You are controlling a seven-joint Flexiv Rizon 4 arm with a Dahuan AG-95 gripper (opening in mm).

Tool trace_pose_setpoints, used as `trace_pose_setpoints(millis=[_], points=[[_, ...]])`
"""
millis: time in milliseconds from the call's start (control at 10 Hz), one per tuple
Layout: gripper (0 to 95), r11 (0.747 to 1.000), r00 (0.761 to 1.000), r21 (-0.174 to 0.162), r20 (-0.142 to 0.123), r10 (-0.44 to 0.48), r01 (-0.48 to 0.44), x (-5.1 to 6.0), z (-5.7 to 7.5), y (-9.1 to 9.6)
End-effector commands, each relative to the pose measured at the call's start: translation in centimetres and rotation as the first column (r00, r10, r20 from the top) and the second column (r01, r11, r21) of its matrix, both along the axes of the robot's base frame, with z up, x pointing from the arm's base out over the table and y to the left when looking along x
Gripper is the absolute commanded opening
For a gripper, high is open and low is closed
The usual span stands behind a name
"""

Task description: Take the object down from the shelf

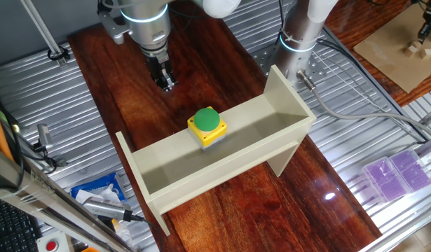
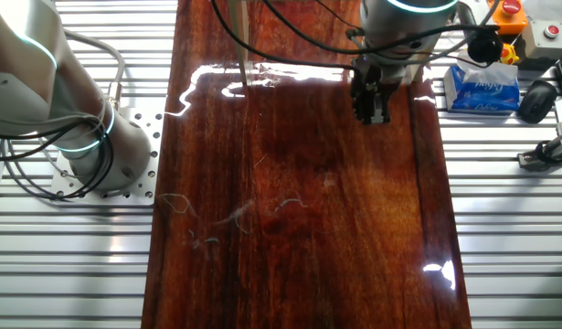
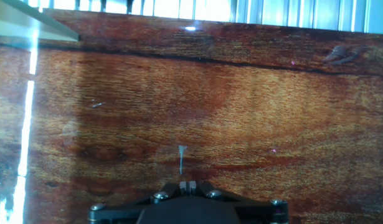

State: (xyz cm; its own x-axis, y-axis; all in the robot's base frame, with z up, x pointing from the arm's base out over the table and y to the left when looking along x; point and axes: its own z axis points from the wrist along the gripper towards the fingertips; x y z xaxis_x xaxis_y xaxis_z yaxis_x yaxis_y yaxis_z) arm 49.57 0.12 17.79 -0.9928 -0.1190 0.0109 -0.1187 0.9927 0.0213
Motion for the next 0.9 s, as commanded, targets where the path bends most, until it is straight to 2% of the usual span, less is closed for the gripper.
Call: trace_pose_setpoints(millis=[100,400,600,700,900], points=[[0.0,1.000,1.000,-0.002,0.002,0.001,-0.001,0.0,0.0,0.0],[0.0,1.000,1.000,0.001,-0.007,0.031,-0.031,0.0,0.0,0.0],[0.0,0.999,0.998,0.001,-0.059,0.035,-0.035,-0.2,4.1,0.0],[0.0,0.999,0.996,-0.004,-0.076,0.035,-0.035,-0.4,6.4,0.2],[0.0,0.999,0.996,-0.002,-0.080,0.047,-0.047,-1.4,10.6,0.6]])
